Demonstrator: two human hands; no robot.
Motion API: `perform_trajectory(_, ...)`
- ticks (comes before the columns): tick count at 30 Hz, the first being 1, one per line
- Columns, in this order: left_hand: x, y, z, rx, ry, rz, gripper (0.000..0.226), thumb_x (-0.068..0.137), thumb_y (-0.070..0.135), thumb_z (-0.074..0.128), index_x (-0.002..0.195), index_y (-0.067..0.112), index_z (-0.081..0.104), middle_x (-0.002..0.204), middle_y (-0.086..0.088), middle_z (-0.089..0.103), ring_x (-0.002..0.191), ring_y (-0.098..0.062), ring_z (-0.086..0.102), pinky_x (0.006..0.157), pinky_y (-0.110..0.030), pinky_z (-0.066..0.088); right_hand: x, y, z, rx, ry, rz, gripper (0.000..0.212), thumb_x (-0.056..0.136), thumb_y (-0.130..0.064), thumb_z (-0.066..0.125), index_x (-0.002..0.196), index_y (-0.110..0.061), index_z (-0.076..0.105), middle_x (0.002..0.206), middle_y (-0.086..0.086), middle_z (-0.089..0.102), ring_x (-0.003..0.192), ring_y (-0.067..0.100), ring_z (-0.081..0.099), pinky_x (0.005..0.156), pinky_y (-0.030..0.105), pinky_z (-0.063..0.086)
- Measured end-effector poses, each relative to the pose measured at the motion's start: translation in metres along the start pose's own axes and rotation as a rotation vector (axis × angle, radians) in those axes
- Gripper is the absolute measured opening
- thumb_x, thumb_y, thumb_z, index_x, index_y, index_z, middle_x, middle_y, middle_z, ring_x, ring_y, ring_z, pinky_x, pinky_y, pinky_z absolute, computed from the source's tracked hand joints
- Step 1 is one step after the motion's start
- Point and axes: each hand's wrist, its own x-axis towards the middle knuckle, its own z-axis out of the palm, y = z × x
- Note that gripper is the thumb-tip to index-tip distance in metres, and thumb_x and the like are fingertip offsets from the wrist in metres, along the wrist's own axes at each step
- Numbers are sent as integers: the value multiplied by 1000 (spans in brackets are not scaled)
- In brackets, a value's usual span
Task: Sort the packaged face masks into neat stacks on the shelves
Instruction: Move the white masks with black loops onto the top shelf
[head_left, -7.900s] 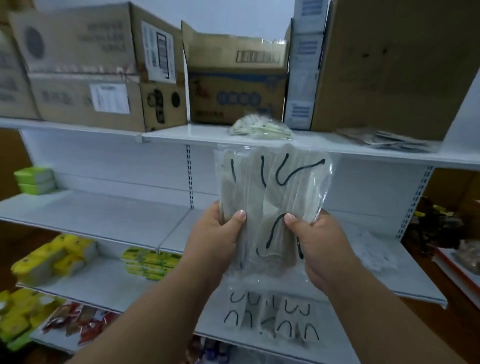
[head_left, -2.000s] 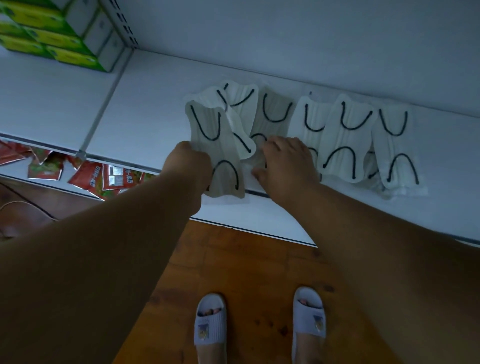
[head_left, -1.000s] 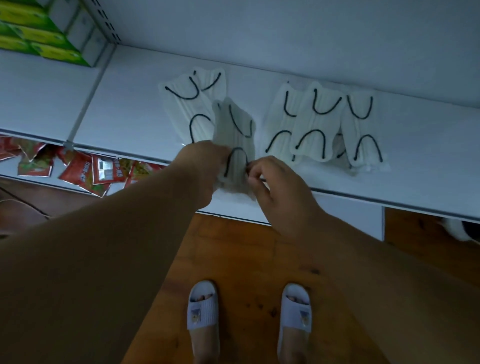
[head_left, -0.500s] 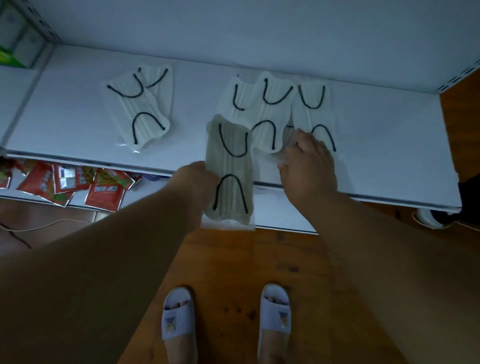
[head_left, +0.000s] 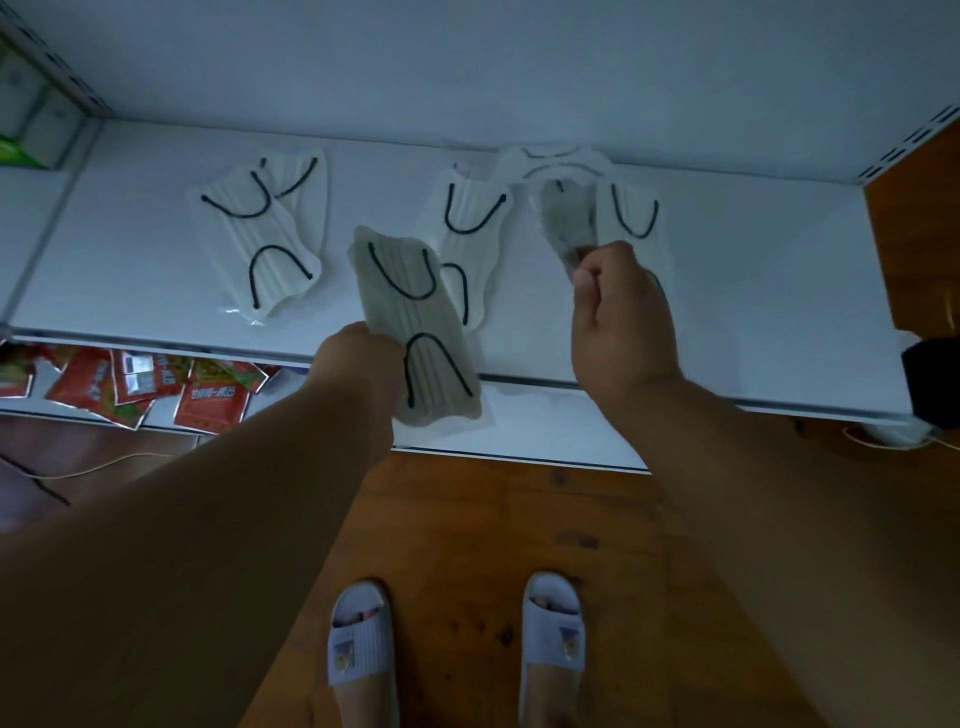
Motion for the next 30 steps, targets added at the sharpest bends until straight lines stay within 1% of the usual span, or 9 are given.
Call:
perform_trajectory(3,-17,5,-10,185,58,54,43,95,13,60,136,7,51,135,-10,55,110,-17,60,88,-14,47,-11,-16,1,49,-61,-151,15,100,-7,46,90,-3,56,74,8,55,65,23,50,55,31,37)
perform_trajectory(6,-10,4,-10,-368,-116,-242,38,101,11,51,138,2,51,137,-17,56,92,-23,62,67,-7,48,-27,-29,12,39,-177,-268,9,92,-3,52,92,-3,61,86,15,66,77,31,60,73,42,51)
perform_trajectory(9,3,-10,-15,-709,-336,-231,44,100,38,53,134,10,58,130,-17,64,105,-31,70,92,-47,57,-44,-39,24,32,-271,-363,17,86,-2,57,102,-3,64,99,16,70,90,33,66,91,42,49)
perform_trajectory(12,0,-11,-20,-648,-396,-219,43,101,38,50,131,8,58,124,-20,67,111,-41,66,98,-62,49,-51,-47,29,33,-341,-385,17,86,-1,58,102,-4,63,99,14,69,91,33,65,91,35,44)
perform_trajectory(15,5,-12,-27,-471,-221,-157,16,95,12,54,104,1,62,102,-16,71,89,-29,71,81,-48,59,-53,-54,30,103,-360,-335,19,97,-15,47,104,-3,59,121,17,64,108,32,61,96,36,46)
perform_trajectory(19,16,-19,-40,-145,-130,-47,12,92,8,59,104,11,58,91,-7,60,76,-20,59,71,-37,53,-47,-74,29,281,-330,195,53,97,-44,54,137,-10,45,137,3,51,120,11,48,95,25,39)
perform_trajectory(23,10,-24,-50,-156,-148,-30,29,83,6,72,110,5,60,105,-11,69,95,-31,67,87,-48,57,-25,-83,42,733,-389,811,36,85,-31,77,109,-8,64,102,7,70,93,24,68,83,46,59)
perform_trajectory(26,9,-27,-58,-248,-179,-47,43,77,14,82,115,11,64,105,-14,72,97,-36,70,85,-53,58,-19,-82,46,806,-402,870,20,84,-21,76,95,-5,71,94,16,75,91,34,72,82,60,57)
perform_trajectory(30,17,-30,-67,-277,-117,-44,34,82,18,77,115,16,66,107,-11,73,100,-35,69,89,-53,57,-18,-75,48,893,-461,941,17,93,-11,67,102,3,68,99,16,74,87,28,71,83,43,60)
